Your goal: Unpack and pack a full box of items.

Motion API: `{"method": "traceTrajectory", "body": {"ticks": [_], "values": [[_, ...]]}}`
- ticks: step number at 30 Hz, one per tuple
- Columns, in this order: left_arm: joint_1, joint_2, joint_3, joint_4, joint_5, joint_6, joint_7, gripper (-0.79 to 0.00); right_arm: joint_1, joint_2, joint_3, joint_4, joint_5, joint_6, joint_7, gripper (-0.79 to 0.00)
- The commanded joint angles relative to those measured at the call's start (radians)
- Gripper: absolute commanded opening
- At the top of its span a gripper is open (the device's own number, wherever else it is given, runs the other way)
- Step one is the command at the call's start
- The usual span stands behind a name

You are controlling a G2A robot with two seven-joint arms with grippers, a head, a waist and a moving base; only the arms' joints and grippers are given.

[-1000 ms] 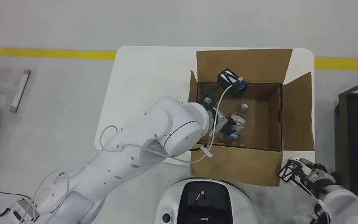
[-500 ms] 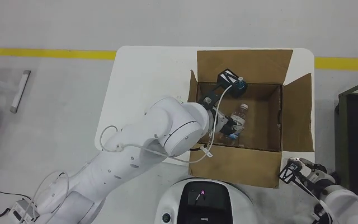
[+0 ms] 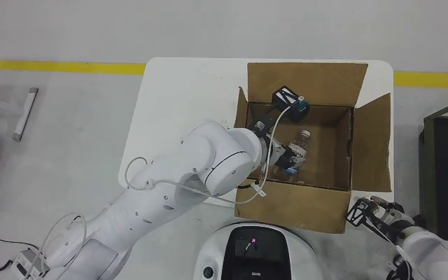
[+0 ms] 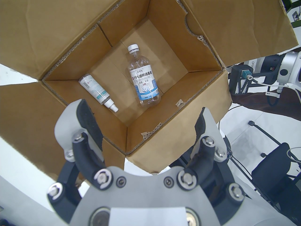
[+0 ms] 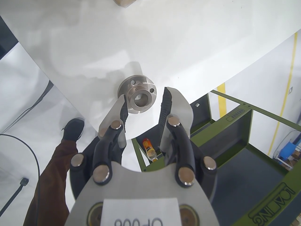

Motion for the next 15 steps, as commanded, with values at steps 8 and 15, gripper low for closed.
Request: {"method": "traceTrajectory", "body": {"ticks": [8, 15], "values": [[0.000, 0.000, 0.000, 0.000, 0.000, 0.000, 0.000, 0.000, 0.015, 0.001, -0.015, 0.022, 0.003, -0.001, 0.005, -0.459], [0.000, 0.000, 0.000, 0.000, 0.000, 0.000, 0.000, 0.000, 0.025, 0.001, -0.020, 0.035, 0.010, 0.003, 0.006, -0.477]]}}
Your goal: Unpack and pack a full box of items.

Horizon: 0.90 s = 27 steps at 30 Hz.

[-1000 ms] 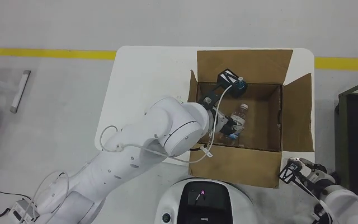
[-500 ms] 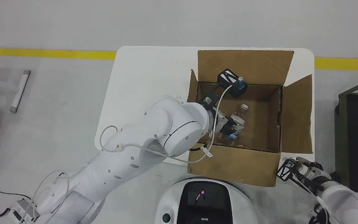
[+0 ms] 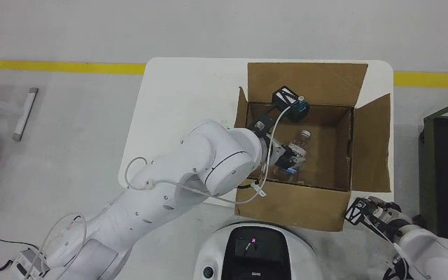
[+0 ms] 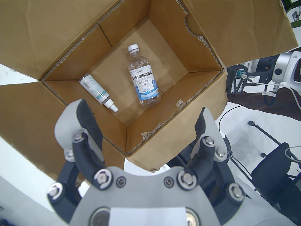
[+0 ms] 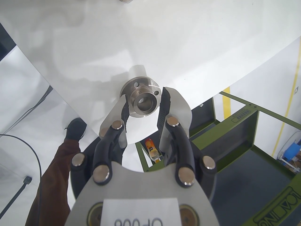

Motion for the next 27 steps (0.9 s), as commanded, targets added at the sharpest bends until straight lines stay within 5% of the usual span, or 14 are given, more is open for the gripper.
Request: {"method": "traceTrajectory", "body": {"ticks": [1, 27], "values": [[0.000, 0.000, 0.000, 0.000, 0.000, 0.000, 0.000, 0.000, 0.002, 0.000, 0.000, 0.001, 0.005, 0.003, -0.002, -0.477], [0.000, 0.000, 0.000, 0.000, 0.000, 0.000, 0.000, 0.000, 0.027, 0.004, -0.013, 0.028, 0.017, -0.004, 0.013, -0.505]]}}
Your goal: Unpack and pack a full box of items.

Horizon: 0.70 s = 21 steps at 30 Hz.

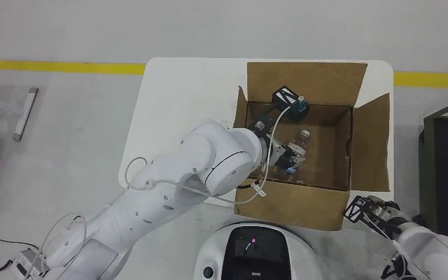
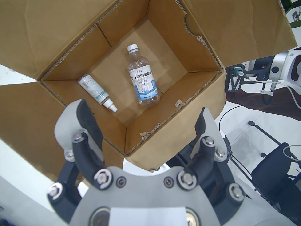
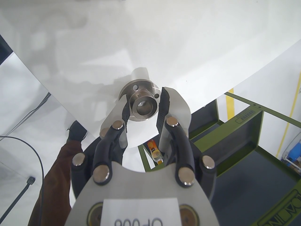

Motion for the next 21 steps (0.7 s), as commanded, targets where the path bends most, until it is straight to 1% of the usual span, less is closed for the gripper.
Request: {"method": "traceTrajectory", "body": {"ticks": [1, 3, 7, 12, 14, 16, 21], "values": [[0.000, 0.000, 0.000, 0.000, 0.000, 0.000, 0.000, 0.000, 0.001, 0.000, -0.002, 0.002, -0.001, -0.001, 0.000, -0.523], [0.000, 0.000, 0.000, 0.000, 0.000, 0.000, 0.000, 0.000, 0.002, 0.001, -0.005, 0.005, -0.004, -0.002, 0.001, -0.542], [0.000, 0.000, 0.000, 0.000, 0.000, 0.000, 0.000, 0.000, 0.005, 0.001, -0.007, 0.008, -0.003, -0.002, 0.004, -0.548], [0.000, 0.000, 0.000, 0.000, 0.000, 0.000, 0.000, 0.000, 0.007, 0.002, -0.009, 0.011, 0.002, 0.000, 0.007, -0.597], [0.000, 0.000, 0.000, 0.000, 0.000, 0.000, 0.000, 0.000, 0.008, 0.002, -0.009, 0.012, 0.003, 0.001, 0.008, -0.665], [0.000, 0.000, 0.000, 0.000, 0.000, 0.000, 0.000, 0.000, 0.008, 0.002, -0.009, 0.012, 0.006, 0.002, 0.009, -0.785], [0.000, 0.000, 0.000, 0.000, 0.000, 0.000, 0.000, 0.000, 0.001, 0.002, 0.011, -0.008, 0.021, 0.004, 0.003, -0.785]]}}
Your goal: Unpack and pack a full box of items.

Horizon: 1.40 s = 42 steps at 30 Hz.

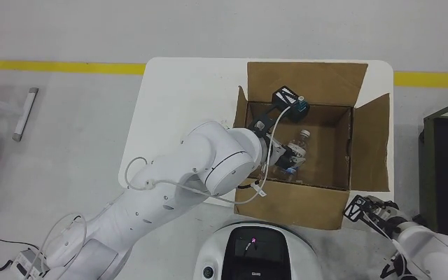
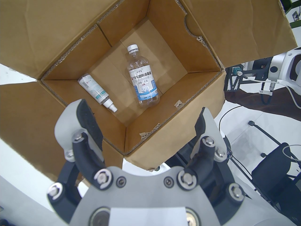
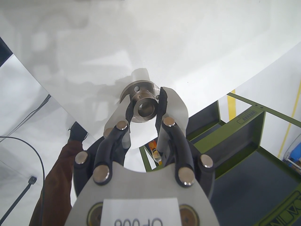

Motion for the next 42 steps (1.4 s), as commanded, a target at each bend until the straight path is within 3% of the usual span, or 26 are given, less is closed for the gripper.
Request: {"method": "traceTrajectory", "body": {"ticks": [1, 11, 18, 26, 36, 42], "values": [[0.000, 0.000, 0.000, 0.000, 0.000, 0.000, 0.000, 0.000, -0.005, 0.000, 0.011, -0.010, 0.008, 0.000, -0.003, -0.785], [0.000, 0.000, 0.000, 0.000, 0.000, 0.000, 0.000, 0.000, -0.087, -0.004, 0.173, -0.138, 0.100, 0.001, -0.076, -0.785], [0.000, 0.000, 0.000, 0.000, 0.000, 0.000, 0.000, 0.000, -0.153, -0.019, 0.366, -0.209, 0.249, 0.033, -0.173, -0.785], [0.026, 0.004, -0.014, -0.008, 0.014, -0.018, 0.040, 0.000, -0.152, -0.030, 0.524, -0.224, 0.476, 0.041, -0.287, -0.785], [0.097, 0.033, -0.117, -0.178, 0.227, -0.048, 0.097, 0.000, -0.138, -0.028, 0.586, -0.224, 0.653, -0.011, -0.329, -0.785], [0.150, 0.049, -0.205, -0.265, 0.330, -0.041, 0.070, 0.000, -0.130, -0.024, 0.618, -0.224, 0.767, -0.050, -0.351, -0.785]]}}
